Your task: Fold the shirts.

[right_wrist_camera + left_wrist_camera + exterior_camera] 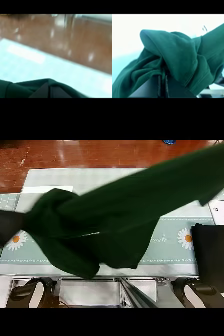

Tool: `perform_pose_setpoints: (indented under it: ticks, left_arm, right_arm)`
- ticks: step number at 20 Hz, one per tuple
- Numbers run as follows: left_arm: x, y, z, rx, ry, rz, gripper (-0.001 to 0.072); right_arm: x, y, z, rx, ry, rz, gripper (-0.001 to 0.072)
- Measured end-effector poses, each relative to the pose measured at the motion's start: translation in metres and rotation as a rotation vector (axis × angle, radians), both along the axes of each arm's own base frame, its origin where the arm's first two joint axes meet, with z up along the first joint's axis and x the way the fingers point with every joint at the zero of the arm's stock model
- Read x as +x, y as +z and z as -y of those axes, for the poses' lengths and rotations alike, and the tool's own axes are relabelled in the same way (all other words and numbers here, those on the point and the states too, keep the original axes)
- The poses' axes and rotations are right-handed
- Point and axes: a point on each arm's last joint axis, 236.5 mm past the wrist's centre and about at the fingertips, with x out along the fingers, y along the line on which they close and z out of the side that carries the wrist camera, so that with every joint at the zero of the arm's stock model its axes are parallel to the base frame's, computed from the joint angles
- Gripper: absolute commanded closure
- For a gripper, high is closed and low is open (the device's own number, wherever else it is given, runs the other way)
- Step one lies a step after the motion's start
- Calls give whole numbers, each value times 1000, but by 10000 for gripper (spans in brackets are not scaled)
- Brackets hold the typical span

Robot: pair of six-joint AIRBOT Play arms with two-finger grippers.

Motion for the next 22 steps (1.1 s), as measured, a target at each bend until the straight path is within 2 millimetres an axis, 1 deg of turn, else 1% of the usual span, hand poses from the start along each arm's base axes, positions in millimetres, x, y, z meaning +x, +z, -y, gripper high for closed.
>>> perform_pose_setpoints:
  ticks: [2, 4, 5, 6, 8, 9, 10, 11, 12, 13, 14, 15, 16, 17, 18, 20, 21, 22]
  left_arm:
    - [11, -48, 0, -43, 13, -107, 683]
    - [29, -96, -1, -62, 34, -192, 683]
    - [38, -123, -2, -55, 46, -238, 683]
    - [52, -137, -1, -70, 61, -247, 683]
    - [72, -168, 5, -70, 71, -280, 682]
    - [88, -180, 6, -70, 100, -276, 680]
    - [100, -192, 6, -65, 124, -276, 579]
    - [111, -204, 6, -57, 149, -280, 280]
    - [121, -212, 4, -54, 174, -283, 200]
    - [132, -218, 0, -49, 202, -283, 200]
    - [141, -221, -6, -41, 223, -280, 200]
    - [151, -219, -15, -41, 250, -273, 200]
    - [159, -215, -27, -30, 276, -264, 201]
    - [168, -210, -44, -19, 308, -252, 201]
    - [172, -205, -60, -9, 335, -250, 202]
    - [175, -204, -93, 8, 389, -269, 202]
    - [174, -208, -105, 16, 410, -291, 202]
    - [172, -215, -111, 17, 415, -320, 202]
  right_arm:
    - [34, -41, 1, 10, -3, -126, 691]
    - [70, -81, -1, 34, 0, -240, 691]
    - [91, -103, -2, 38, 2, -301, 691]
    - [107, -125, -8, 52, 19, -361, 690]
    - [139, -168, -34, 105, 80, -474, 690]
    - [154, -190, -45, 123, 97, -524, 670]
    - [167, -211, -55, 144, 109, -566, 512]
    - [181, -231, -65, 172, 113, -605, 288]
    - [192, -249, -71, 198, 106, -643, 301]
    - [200, -265, -73, 221, 94, -680, 301]
    - [209, -276, -69, 245, 70, -700, 301]
    - [212, -284, -60, 258, 51, -725, 301]
    - [213, -288, -48, 267, 33, -744, 302]
    - [212, -290, -29, 267, 10, -762, 306]
    - [206, -295, -7, 242, -16, -785, 306]
    - [185, -305, 43, 202, -106, -838, 306]
    - [172, -314, 62, 204, -159, -866, 306]
    - [157, -324, 75, 217, -202, -891, 306]
